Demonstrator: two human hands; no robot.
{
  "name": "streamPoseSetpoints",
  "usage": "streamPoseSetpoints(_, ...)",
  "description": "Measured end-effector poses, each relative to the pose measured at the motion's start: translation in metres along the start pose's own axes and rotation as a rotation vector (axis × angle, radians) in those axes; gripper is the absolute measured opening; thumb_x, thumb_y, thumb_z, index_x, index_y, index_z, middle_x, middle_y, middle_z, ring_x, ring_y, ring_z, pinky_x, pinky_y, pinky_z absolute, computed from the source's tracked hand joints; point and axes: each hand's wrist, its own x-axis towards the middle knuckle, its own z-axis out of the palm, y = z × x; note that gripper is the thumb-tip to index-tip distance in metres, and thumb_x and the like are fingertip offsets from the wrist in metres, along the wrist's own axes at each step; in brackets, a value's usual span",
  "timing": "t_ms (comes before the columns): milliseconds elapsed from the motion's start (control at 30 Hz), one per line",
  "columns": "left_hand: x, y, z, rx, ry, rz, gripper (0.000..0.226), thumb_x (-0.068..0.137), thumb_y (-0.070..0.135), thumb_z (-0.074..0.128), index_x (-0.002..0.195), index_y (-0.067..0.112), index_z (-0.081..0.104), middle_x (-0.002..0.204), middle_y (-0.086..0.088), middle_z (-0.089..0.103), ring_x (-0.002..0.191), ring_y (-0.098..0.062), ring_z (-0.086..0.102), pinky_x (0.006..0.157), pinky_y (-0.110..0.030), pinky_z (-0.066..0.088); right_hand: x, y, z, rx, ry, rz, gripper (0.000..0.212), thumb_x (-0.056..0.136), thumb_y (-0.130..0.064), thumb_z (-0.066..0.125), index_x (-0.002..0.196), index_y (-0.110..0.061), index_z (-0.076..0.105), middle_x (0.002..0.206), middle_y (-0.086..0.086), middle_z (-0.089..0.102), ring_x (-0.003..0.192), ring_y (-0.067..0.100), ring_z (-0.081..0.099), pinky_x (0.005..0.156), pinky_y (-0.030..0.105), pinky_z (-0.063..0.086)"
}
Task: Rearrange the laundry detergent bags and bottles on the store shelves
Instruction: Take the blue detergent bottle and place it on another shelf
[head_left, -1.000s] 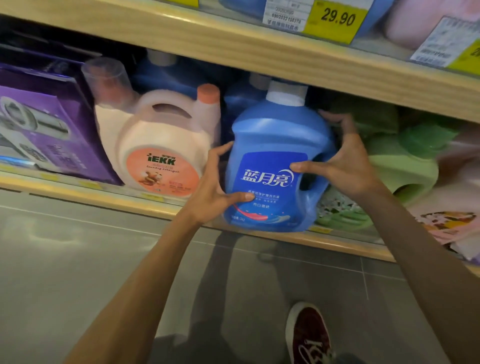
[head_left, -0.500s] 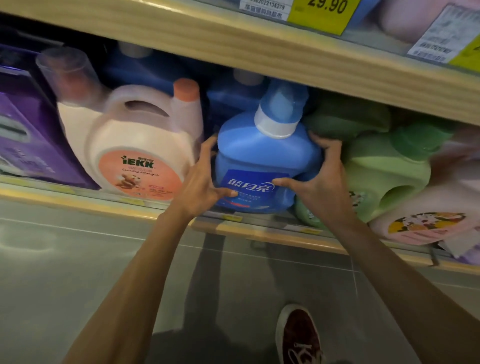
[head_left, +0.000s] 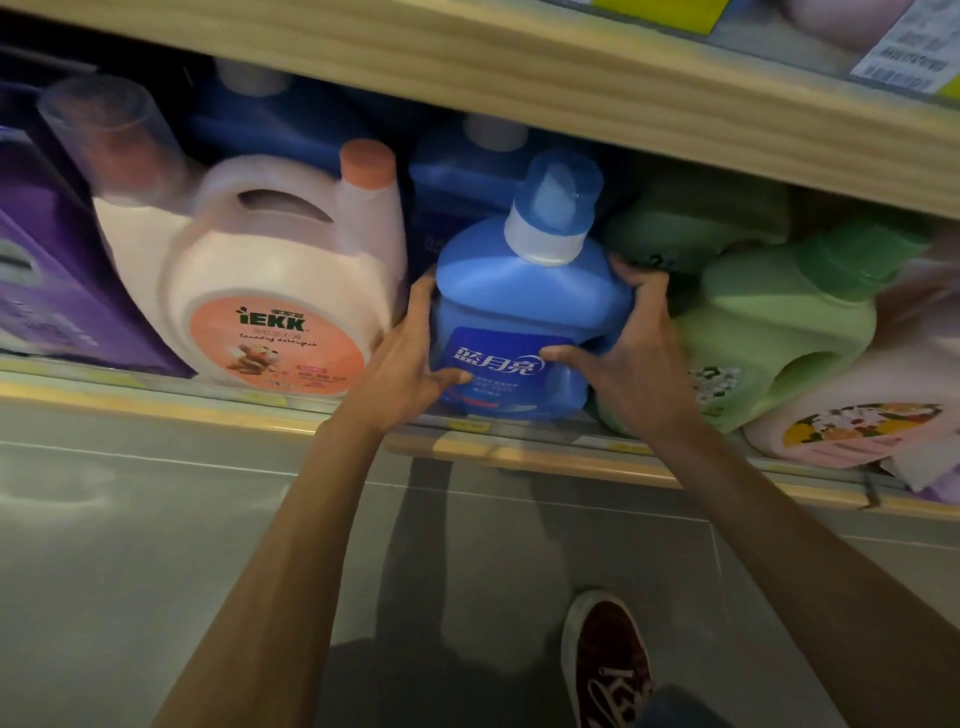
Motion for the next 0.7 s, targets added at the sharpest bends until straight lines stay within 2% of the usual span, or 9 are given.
streamPoseSetpoints(67, -0.002, 0.002, 0.002, -0.046, 0.011, -0.007, 0.102, 0.076, 0.02, 0.084, 0.15, 0.032, 0.014, 0.149, 0.002, 0.048, 0.136, -0.024, 0.051, 0.109, -0.056, 0.043, 0.0, -0.001, 0.0, -0.01, 0.007, 0.011, 0.096, 0.063, -0.039, 0.089, 0.137, -0.007, 0.037, 0.143, 0.008, 0.048, 0.131, 0.021, 0.05, 0.103, 0.034, 0.047)
streamPoseSetpoints(133, -0.006, 0.005, 0.005, -0.12, 0.03, -0.02, 0.101, 0.077, 0.017, 0.084, 0.151, 0.031, 0.016, 0.148, -0.001, 0.047, 0.134, -0.022, 0.052, 0.104, -0.054, 0.05, -0.003, -0.002, 0.0, -0.014, 0.019, 0.018, 0.095, 0.064, -0.036, 0.09, 0.137, -0.005, 0.038, 0.144, 0.007, 0.048, 0.13, 0.017, 0.049, 0.1, 0.02, 0.044)
streamPoseSetpoints(167, -0.008, 0.007, 0.007, -0.141, 0.035, -0.023, 0.1, 0.079, 0.015, 0.084, 0.153, 0.03, 0.017, 0.148, -0.001, 0.045, 0.135, -0.021, 0.051, 0.103, -0.052, 0.051, -0.005, -0.003, 0.001, -0.009, 0.024, 0.018, 0.094, 0.065, -0.034, 0.09, 0.137, -0.004, 0.038, 0.144, 0.007, 0.048, 0.129, 0.016, 0.049, 0.1, 0.017, 0.042)
streamPoseSetpoints(200, -0.01, 0.008, 0.008, -0.156, 0.041, -0.022, 0.099, 0.08, 0.014, 0.083, 0.153, 0.029, 0.018, 0.148, 0.0, 0.045, 0.136, -0.019, 0.049, 0.104, -0.051, 0.051, -0.006, -0.003, 0.001, -0.001, 0.026, 0.018, 0.093, 0.066, -0.033, 0.09, 0.137, -0.004, 0.037, 0.144, 0.008, 0.048, 0.13, 0.017, 0.049, 0.101, 0.019, 0.042)
streamPoseSetpoints(333, -0.013, 0.01, 0.004, -0.206, 0.042, -0.01, 0.089, 0.085, 0.019, 0.079, 0.152, 0.026, 0.022, 0.147, 0.001, 0.045, 0.134, -0.015, 0.051, 0.101, -0.047, 0.055, -0.007, 0.0, 0.003, -0.003, 0.006, -0.007, 0.092, 0.07, -0.035, 0.087, 0.139, -0.005, 0.034, 0.145, 0.011, 0.046, 0.133, 0.024, 0.048, 0.108, 0.041, 0.045)
streamPoseSetpoints(400, -0.016, 0.013, 0.004, -0.226, 0.052, -0.021, 0.086, 0.086, 0.024, 0.078, 0.152, 0.026, 0.023, 0.147, 0.0, 0.045, 0.134, -0.014, 0.051, 0.098, -0.043, 0.057, -0.008, 0.001, 0.002, 0.013, -0.015, -0.003, 0.093, 0.071, -0.034, 0.086, 0.141, -0.005, 0.032, 0.146, 0.01, 0.043, 0.135, 0.024, 0.045, 0.11, 0.04, 0.043)
streamPoseSetpoints(567, -0.021, 0.02, 0.007, -0.246, 0.094, -0.05, 0.089, 0.084, 0.028, 0.08, 0.152, 0.028, 0.022, 0.149, 0.002, 0.043, 0.135, -0.014, 0.049, 0.098, -0.043, 0.057, -0.006, -0.001, -0.002, 0.018, -0.052, 0.024, 0.094, 0.071, -0.034, 0.085, 0.142, -0.003, 0.032, 0.147, 0.003, 0.04, 0.137, 0.019, 0.042, 0.112, 0.027, 0.037)
streamPoseSetpoints(700, -0.024, 0.025, 0.003, -0.222, 0.061, -0.049, 0.092, 0.083, 0.036, 0.078, 0.152, 0.027, 0.019, 0.149, -0.002, 0.043, 0.135, -0.016, 0.05, 0.1, -0.044, 0.056, -0.004, -0.005, -0.005, -0.045, -0.079, 0.015, 0.095, 0.072, -0.031, 0.086, 0.143, 0.001, 0.031, 0.149, 0.012, 0.041, 0.139, 0.024, 0.04, 0.114, 0.031, 0.034)
